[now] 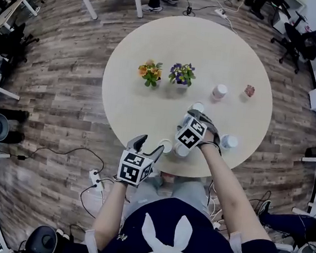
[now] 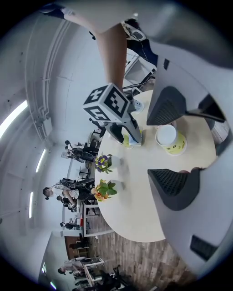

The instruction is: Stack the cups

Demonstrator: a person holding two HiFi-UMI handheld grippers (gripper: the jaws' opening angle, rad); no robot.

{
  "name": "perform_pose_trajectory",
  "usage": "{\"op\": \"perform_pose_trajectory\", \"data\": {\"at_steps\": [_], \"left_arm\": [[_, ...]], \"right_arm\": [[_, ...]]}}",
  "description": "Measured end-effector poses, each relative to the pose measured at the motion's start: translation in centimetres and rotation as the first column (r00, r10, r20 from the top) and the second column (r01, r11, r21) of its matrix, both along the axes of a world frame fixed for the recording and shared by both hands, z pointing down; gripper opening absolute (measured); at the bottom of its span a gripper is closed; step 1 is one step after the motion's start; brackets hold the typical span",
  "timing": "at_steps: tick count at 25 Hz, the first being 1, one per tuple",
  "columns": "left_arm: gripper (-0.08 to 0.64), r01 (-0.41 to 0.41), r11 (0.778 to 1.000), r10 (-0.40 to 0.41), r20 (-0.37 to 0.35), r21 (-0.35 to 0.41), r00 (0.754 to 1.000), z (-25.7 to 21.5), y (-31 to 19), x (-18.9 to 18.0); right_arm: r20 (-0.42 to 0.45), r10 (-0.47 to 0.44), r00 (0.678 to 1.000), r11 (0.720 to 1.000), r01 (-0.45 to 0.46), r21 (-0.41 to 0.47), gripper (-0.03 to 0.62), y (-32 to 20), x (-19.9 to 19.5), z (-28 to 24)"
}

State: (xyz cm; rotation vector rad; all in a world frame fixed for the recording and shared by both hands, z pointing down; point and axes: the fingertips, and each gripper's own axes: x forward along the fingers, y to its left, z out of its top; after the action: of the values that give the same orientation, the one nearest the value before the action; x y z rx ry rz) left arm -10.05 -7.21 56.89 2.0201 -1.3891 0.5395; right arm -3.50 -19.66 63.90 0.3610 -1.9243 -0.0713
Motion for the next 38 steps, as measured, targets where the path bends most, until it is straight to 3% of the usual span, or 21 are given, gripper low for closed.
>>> {"op": "perform_pose_trajectory", "data": {"at_steps": [8, 14, 18, 24, 30, 38], "left_arm": [[0.293, 0.026, 1.0, -0.026, -0.026, -0.012, 0.999, 0.4, 0.1, -0.8], [0.293, 0.038, 0.999, -0.038, -0.021, -0.011, 0.999, 0.5, -0.2, -1.8], [0.293, 0.043, 0.999, -0.043, -0.022, -0.007, 0.999, 0.4, -0.5, -2.5], [0.293, 0.04, 0.999, -0.04, -0.006, 0.027, 0.999, -0.7, -2.6, -3.3], [0.293, 0.013, 0.998, -0.014, 0.019, 0.068, 1.0, -2.2, -4.9, -3.0], [0.293, -0.115, 0.987, 0.109, 0.059, 0.111, 0.992, -4.5, -8.6, -0.8]], "right_arm": [[-0.221, -0.054, 0.974, 0.998, 0.058, 0.01, 0.308, -0.8, 0.7, 3.8], [-0.257, -0.056, 0.965, 0.997, 0.066, 0.028, 0.261, -1.0, 1.4, 4.6], [-0.179, -0.021, 0.984, 0.998, 0.03, 0.049, 0.261, -1.1, 1.0, 3.0], [0.021, 0.106, 0.994, 0.994, -0.106, 0.022, 0.259, -0.7, 1.7, -1.1], [0.218, 0.228, 0.949, 0.973, -0.232, -0.01, 0.259, -0.3, 4.1, -5.5], [0.389, 0.347, 0.853, 0.933, -0.355, -0.055, 0.258, 1.6, 8.1, -9.7]]}}
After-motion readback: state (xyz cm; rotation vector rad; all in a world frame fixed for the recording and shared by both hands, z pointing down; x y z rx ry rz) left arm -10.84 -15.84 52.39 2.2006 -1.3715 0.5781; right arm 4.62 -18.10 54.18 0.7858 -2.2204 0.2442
